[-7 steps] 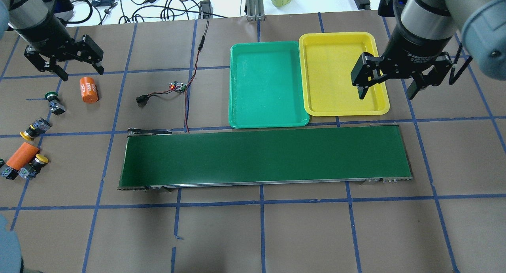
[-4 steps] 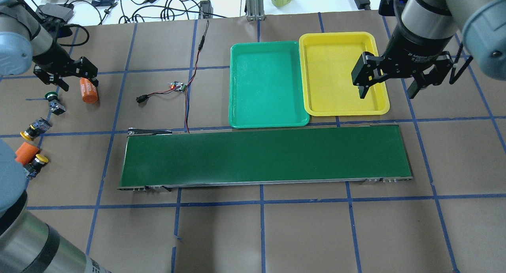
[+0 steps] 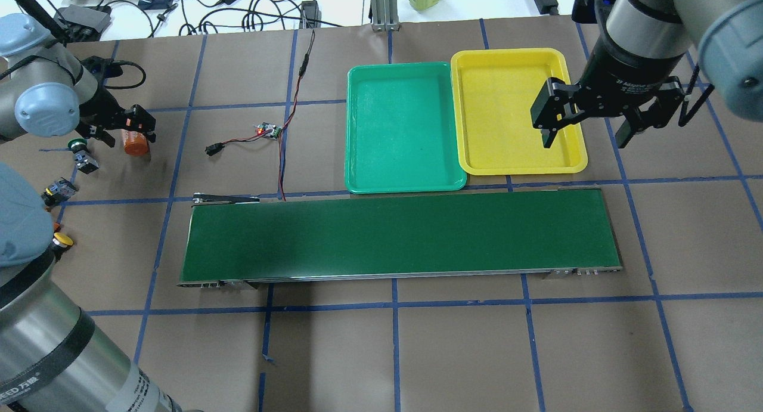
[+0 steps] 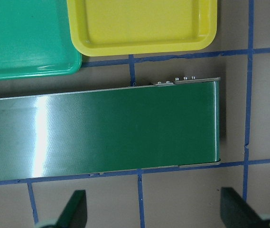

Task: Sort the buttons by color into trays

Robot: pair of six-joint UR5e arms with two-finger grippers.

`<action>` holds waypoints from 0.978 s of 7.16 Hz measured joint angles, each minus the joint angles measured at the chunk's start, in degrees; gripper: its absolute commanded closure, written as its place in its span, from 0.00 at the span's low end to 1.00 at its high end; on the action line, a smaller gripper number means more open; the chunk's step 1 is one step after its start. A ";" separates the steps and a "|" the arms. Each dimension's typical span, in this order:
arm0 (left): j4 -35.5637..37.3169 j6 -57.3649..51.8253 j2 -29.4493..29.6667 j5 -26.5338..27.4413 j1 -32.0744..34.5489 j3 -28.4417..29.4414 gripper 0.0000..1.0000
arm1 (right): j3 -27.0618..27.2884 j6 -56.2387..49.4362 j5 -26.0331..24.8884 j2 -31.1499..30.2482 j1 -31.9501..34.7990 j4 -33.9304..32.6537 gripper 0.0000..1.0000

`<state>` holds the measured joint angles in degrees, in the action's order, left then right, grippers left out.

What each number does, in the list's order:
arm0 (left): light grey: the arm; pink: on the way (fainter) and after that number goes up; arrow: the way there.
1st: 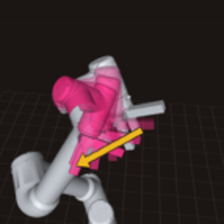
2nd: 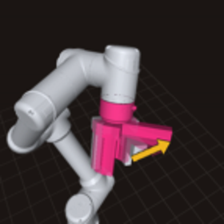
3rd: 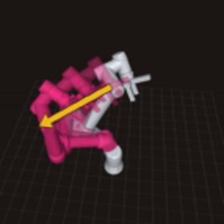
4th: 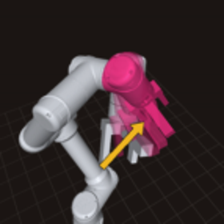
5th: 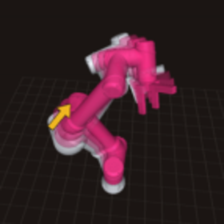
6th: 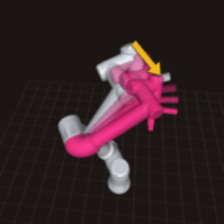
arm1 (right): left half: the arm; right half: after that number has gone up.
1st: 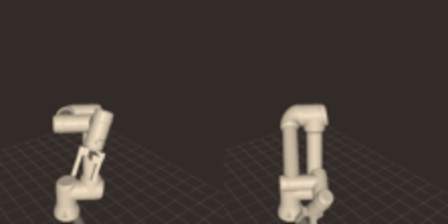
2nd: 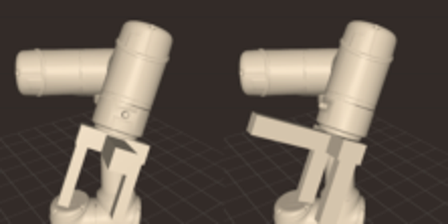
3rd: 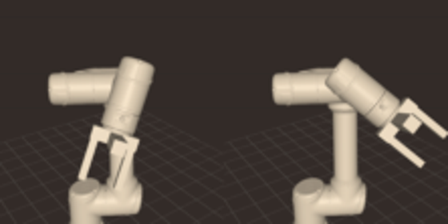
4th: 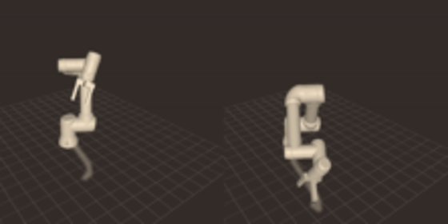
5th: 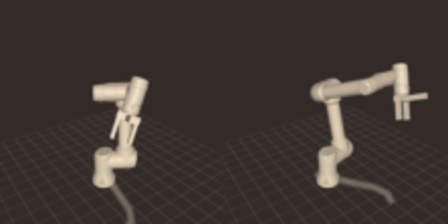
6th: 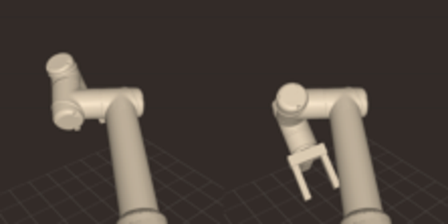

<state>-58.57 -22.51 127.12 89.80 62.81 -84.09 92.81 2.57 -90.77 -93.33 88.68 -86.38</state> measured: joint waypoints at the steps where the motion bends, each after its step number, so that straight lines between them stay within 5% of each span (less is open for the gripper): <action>1: 1.17 -1.03 0.48 -0.21 -0.95 -0.32 0.00 | 0.00 0.03 0.02 -0.01 0.00 -0.01 0.00; 4: 4.13 -1.51 2.62 -2.64 -1.86 0.15 0.08 | 0.00 0.03 0.04 0.00 0.00 -0.25 0.00; 6: 4.32 0.09 3.12 -4.22 -1.90 0.14 0.99 | 0.00 -0.01 0.09 0.00 0.00 -0.85 0.00; 7: 4.33 -0.08 3.03 -4.22 -1.90 0.28 1.00 | 0.00 -0.02 0.15 0.00 0.00 -1.32 0.00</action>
<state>-54.24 -22.59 130.14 85.58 60.91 -83.81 92.81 2.55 -90.62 -93.34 88.68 -87.70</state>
